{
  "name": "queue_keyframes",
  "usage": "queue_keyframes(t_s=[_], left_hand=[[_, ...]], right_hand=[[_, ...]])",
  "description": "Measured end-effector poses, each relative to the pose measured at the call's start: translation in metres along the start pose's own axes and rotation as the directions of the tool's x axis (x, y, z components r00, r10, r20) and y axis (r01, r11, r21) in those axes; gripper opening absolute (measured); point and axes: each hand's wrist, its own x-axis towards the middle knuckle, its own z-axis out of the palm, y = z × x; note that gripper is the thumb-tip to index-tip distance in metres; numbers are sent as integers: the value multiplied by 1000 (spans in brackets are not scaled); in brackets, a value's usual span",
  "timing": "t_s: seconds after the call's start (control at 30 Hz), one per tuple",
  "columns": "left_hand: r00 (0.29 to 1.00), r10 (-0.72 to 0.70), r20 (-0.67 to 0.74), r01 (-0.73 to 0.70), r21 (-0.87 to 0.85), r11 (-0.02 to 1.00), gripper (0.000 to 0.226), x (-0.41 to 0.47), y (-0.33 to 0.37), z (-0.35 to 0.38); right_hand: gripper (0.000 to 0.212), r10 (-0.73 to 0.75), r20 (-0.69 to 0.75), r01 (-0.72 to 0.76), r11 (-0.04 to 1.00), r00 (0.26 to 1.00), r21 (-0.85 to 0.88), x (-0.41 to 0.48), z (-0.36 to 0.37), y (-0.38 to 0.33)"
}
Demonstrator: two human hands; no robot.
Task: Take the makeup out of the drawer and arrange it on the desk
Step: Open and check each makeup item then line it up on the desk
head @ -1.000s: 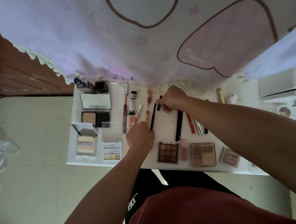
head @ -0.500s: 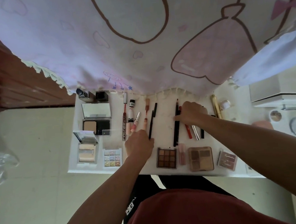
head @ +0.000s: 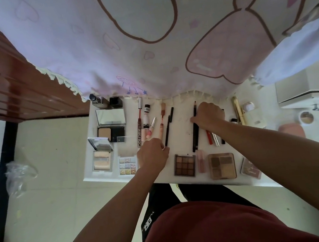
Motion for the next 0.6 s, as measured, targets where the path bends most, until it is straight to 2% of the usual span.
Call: queue_keyframes(t_s=[0.2, 0.4, 0.43, 0.5, 0.6], left_hand=[[1000, 26, -6, -26, -77, 997, 22, 0, 1, -8], [998, 54, -12, -55, -341, 938, 16, 13, 5, -30], [999, 46, -4, -43, -423, 905, 17, 15, 8, -37], [999, 2, 54, 32, -632, 775, 16, 18, 16, -52], [989, -32, 147, 139, -809, 572, 16, 23, 25, -72]], right_hand=[[19, 0, -12, 1, 999, 1000, 53, -2, -2, -2], [33, -43, -31, 49, 977, 999, 208, -11, -13, -1], [34, -80, -30, 85, 968, 996, 235, -15, -16, -1], [30, -181, 23, 165, 934, 983, 317, -26, -22, -4], [23, -332, 194, 181, 819, 923, 544, -48, -31, -8]])
